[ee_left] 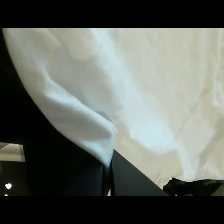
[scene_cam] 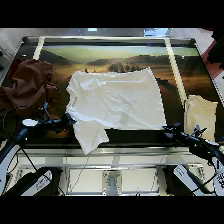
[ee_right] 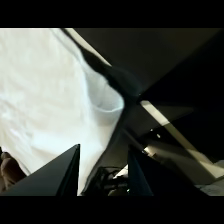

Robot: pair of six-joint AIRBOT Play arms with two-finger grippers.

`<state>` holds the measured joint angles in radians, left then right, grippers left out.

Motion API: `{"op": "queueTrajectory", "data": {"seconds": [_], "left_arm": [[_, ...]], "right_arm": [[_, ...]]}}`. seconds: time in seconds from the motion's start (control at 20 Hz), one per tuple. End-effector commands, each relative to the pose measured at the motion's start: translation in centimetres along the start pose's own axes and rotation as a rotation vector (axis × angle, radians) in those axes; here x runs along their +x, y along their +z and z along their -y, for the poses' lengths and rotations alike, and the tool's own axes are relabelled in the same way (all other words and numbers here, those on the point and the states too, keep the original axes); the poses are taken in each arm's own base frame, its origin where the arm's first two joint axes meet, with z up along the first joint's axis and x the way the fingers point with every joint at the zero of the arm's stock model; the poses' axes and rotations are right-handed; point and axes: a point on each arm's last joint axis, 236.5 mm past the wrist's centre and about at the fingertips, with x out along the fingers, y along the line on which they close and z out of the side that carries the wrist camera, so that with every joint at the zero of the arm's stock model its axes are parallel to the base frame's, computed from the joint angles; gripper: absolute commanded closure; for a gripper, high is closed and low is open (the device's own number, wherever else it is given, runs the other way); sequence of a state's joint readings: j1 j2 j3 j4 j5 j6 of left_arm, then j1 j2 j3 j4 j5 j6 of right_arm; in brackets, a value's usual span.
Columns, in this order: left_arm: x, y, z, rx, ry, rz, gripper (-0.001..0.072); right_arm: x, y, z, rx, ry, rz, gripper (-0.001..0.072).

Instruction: Fold the shirts.

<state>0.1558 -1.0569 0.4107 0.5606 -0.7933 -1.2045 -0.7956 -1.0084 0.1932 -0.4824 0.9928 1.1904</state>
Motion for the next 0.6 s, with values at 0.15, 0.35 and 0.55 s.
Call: {"op": "queueTrajectory", "data": {"seconds": [0.15, 0.35, 0.55], "left_arm": [[0.0, 0.1, 0.0, 0.001, 0.001, 0.003, 0.0693], [0.0, 0.3, -0.1, 0.001, 0.005, 0.012, 0.0693], [-0.2, 0.7, 0.3, 0.063, 0.0, 0.02, 0.0693]], "right_arm": [[0.5, 3.9, 0.6, 0.012, -0.049, 0.181, 0.0368], [3.4, 2.5, 0.1, 0.007, -0.058, 0.14, 0.0369], [4.3, 1.3, -3.6, -0.087, 0.063, 0.073, 0.0681]]}}
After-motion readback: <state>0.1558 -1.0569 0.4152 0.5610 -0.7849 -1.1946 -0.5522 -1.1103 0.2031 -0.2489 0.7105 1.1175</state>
